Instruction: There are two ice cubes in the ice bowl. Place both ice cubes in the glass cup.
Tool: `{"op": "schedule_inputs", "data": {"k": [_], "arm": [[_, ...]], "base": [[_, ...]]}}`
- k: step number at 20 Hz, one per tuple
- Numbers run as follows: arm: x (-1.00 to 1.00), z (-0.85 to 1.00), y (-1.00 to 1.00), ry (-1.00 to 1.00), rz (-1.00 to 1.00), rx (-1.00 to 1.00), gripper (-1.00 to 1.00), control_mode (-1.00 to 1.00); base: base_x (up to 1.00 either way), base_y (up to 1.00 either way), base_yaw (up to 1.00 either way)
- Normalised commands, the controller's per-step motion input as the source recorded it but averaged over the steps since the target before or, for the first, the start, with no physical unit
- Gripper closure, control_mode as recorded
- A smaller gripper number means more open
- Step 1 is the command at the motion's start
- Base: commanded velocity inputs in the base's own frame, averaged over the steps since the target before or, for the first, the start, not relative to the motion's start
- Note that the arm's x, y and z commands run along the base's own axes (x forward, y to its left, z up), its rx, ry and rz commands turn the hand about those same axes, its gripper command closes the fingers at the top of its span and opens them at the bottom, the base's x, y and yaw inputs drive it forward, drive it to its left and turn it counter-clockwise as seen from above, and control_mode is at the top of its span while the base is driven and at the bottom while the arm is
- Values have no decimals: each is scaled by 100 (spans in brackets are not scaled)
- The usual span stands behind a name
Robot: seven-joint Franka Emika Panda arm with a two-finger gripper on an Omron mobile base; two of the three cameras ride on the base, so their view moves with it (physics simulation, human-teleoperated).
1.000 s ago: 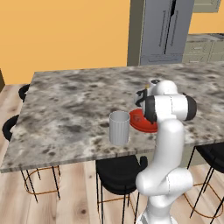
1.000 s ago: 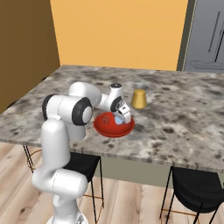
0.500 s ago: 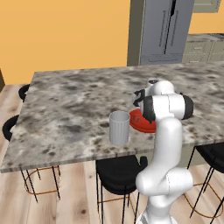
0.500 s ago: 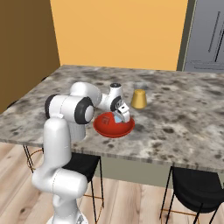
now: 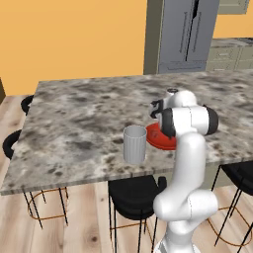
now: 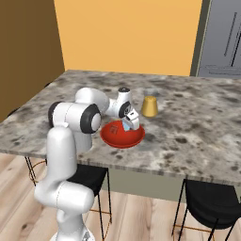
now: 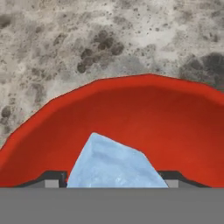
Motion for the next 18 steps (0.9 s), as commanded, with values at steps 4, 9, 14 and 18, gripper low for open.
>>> {"op": "schedule_inputs", "data": {"k": [4,9,14,18], "arm": [[-59,100,9,-1,1,1,100,-100],[-78,100,52,-1,3,0,100,-100],[-50,100,92,-5,1,0,100,-100],[-17,24,88,-2,2,5,100,-100]], "base": [[0,0,0],[0,0,0],[0,0,0],[0,0,0]]}}
